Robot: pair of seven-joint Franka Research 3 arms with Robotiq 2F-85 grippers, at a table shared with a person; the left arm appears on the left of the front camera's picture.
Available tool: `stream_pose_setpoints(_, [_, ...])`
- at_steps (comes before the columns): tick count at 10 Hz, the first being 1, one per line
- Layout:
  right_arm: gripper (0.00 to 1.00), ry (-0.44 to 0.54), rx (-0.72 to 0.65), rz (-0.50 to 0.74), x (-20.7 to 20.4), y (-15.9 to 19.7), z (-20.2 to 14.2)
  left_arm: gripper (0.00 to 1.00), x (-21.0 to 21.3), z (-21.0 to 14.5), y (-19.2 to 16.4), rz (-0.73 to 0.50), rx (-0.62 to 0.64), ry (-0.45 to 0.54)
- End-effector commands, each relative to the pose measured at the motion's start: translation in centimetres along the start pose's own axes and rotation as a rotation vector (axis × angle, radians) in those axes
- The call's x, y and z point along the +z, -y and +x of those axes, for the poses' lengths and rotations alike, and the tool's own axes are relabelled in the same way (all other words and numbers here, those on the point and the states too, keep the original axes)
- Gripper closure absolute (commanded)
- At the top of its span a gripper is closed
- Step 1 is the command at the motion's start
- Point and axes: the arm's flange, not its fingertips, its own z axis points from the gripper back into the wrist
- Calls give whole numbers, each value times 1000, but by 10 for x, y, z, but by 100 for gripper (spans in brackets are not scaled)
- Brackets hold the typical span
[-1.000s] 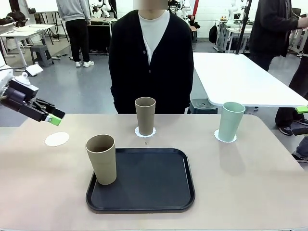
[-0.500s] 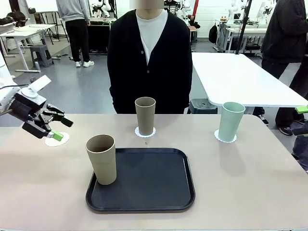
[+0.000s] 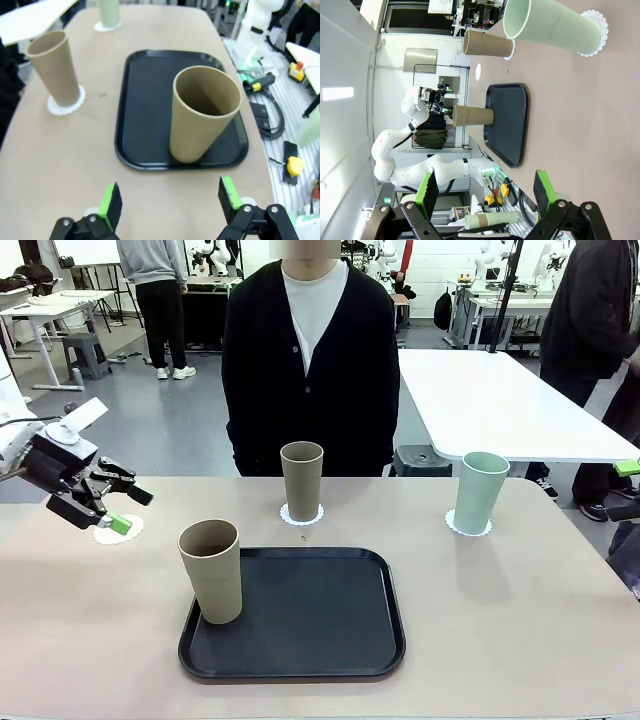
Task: Place coasters on the table and set cups on them.
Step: Take one Reusable plastic cup from the Flat Tray and place it on a coaster set by the human.
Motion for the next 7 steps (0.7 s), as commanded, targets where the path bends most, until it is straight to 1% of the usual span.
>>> stream_pose_setpoints(1, [0, -7, 2, -6, 0, -1, -1, 0, 1, 0, 0, 3, 1, 4])
stream_pose_setpoints(2, [0, -7, 2, -6, 0, -1, -1, 0, 0, 0, 0, 0, 0, 0])
stream_pose_setpoints(4, [0, -7, 2, -6, 0, -1, -1, 0, -9, -19, 5, -32, -159, -22])
stream_pose_setpoints(6, [0, -7, 2, -6, 0, -1, -1, 0, -21, -41, 11, -56, -243, 102])
stream_pose_setpoints(7, [0, -7, 2, -6, 0, -1, -1, 0, -31, -48, 12, -43, -241, 156])
